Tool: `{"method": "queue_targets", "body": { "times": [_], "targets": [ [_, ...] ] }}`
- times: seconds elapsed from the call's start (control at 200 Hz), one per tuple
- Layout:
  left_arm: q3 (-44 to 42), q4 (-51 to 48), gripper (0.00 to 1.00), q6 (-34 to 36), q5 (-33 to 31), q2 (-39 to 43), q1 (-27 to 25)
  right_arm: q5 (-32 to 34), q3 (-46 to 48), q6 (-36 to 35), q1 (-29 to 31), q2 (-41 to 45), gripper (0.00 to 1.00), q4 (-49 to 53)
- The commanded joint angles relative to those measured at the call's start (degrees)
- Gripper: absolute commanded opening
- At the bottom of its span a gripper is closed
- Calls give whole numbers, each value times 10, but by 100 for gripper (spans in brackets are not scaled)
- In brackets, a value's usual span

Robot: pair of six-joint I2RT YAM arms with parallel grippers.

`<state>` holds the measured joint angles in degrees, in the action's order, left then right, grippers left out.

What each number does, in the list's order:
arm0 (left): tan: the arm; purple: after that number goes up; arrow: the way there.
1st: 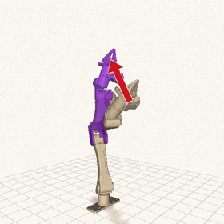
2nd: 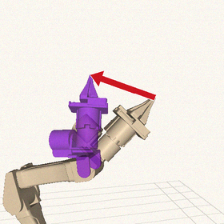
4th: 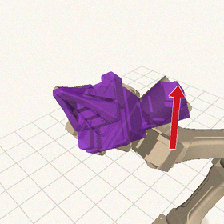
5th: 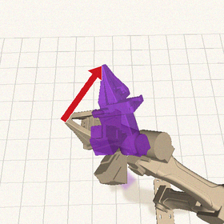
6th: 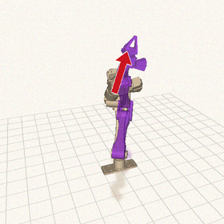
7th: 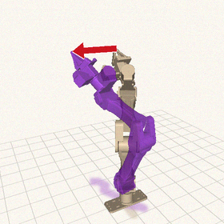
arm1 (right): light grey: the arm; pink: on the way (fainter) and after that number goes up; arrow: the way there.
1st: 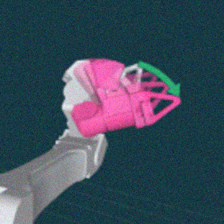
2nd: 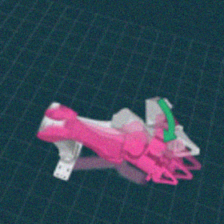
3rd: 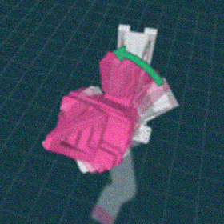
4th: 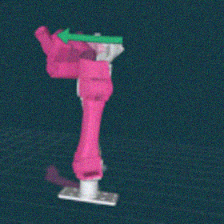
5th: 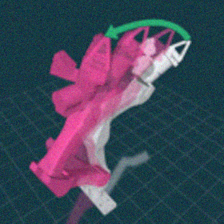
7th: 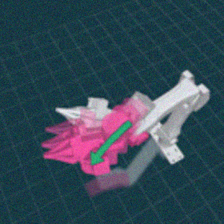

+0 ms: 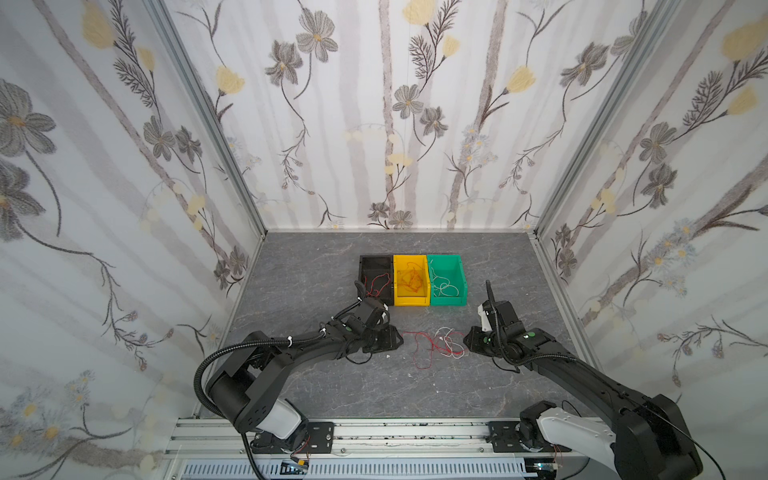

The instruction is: Untangle the cables

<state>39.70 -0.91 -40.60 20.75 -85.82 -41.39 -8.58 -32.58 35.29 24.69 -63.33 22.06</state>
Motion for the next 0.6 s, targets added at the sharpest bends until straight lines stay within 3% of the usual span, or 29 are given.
{"method": "queue_targets", "body": {
  "times": [0.0,0.145,0.395,0.595],
  "targets": [
    [7,-17,56,-9,7,12,-16,12,-9,-5,3,6,36,7],
    [13,-75,62,0,-25,34,-37,18,-16,-13,4,15,42,20],
    [12,-143,62,-2,-88,69,-32,21,-27,-18,5,20,41,27],
    [9,-92,64,-16,-35,73,-33,8,-35,-24,14,6,44,20]
  ]
}}
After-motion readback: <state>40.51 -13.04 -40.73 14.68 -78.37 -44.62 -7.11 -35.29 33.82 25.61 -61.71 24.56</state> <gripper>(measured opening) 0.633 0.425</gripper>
